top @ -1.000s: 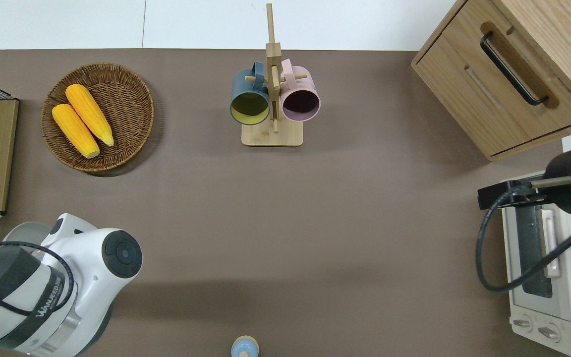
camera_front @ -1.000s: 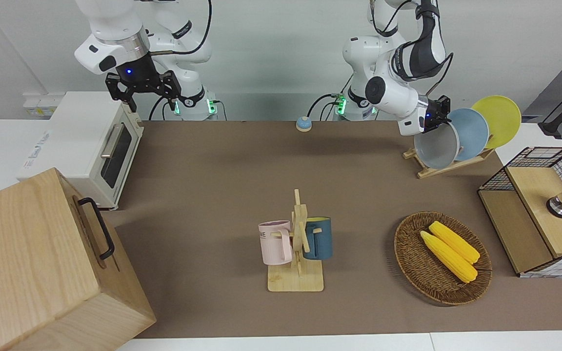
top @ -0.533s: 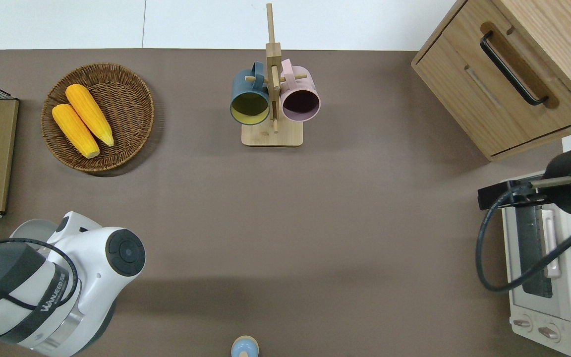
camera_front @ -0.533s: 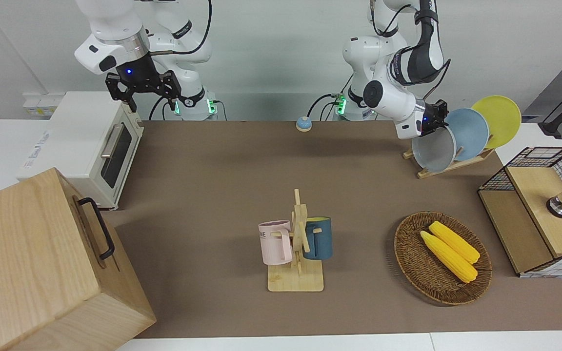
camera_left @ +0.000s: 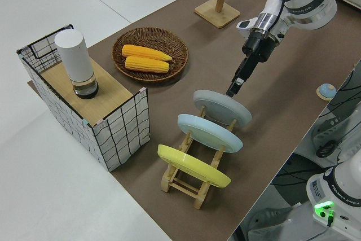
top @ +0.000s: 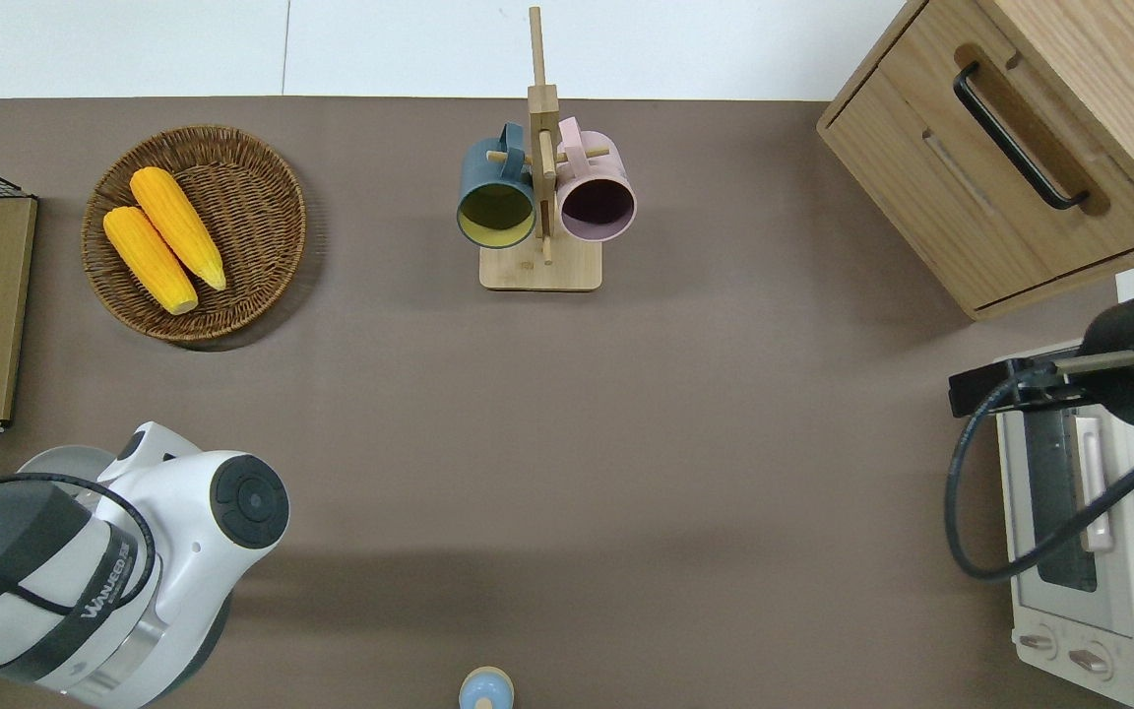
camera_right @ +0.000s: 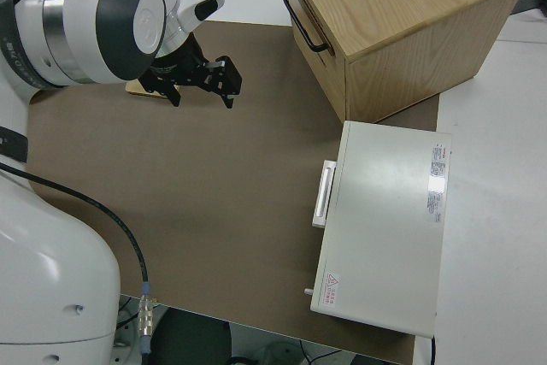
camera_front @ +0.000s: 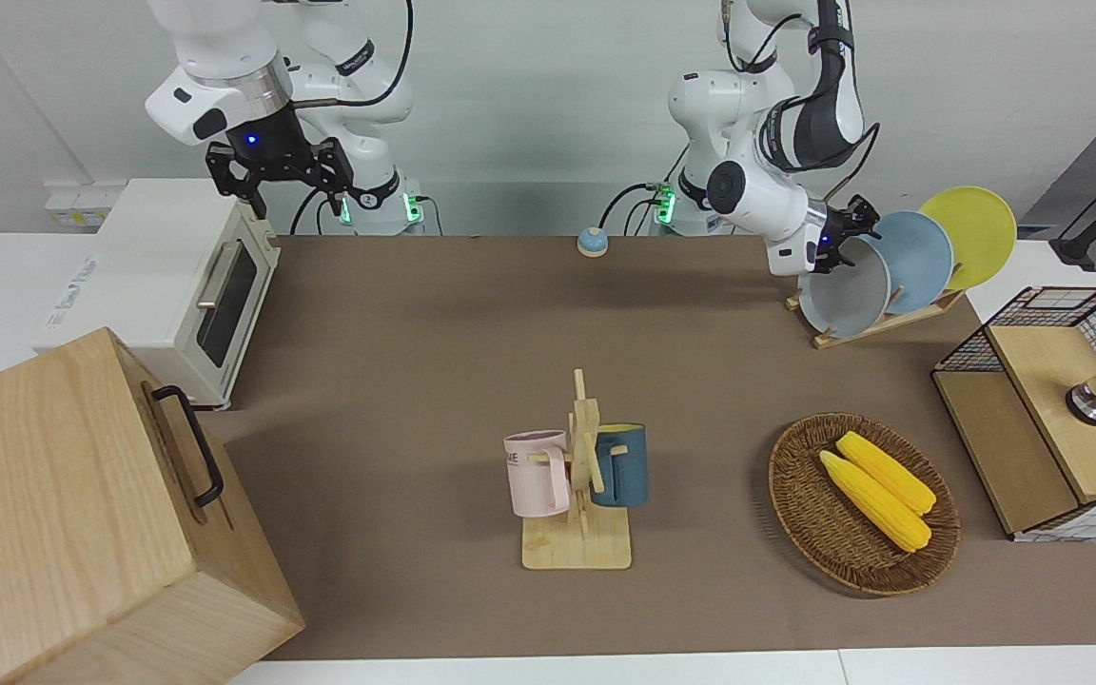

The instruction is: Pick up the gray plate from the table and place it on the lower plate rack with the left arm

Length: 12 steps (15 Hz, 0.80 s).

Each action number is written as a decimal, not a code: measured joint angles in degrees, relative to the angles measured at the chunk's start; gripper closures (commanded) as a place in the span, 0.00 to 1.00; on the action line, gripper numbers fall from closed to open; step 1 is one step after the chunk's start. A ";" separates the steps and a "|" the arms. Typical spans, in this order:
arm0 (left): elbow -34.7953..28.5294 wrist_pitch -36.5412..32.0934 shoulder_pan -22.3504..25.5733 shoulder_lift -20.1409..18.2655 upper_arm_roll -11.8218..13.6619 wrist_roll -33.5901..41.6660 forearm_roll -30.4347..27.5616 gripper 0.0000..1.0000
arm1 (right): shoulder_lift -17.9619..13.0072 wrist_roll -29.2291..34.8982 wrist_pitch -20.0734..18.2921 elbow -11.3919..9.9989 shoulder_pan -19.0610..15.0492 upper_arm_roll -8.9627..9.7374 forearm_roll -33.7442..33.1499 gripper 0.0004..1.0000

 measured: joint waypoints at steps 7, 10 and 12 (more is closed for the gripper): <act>4.25 0.99 -0.22 -0.06 -0.22 11.84 -7.03 0.00 | 0.00 0.00 0.00 0.00 0.00 0.00 0.00 0.01; 11.05 1.01 -0.45 -0.34 -0.36 21.04 -14.95 0.00 | 0.00 0.00 0.00 0.00 0.00 0.00 0.00 0.01; 14.46 1.01 -0.45 -0.49 -0.32 23.08 -18.97 0.00 | 0.00 0.00 0.00 0.00 0.00 0.00 0.00 0.01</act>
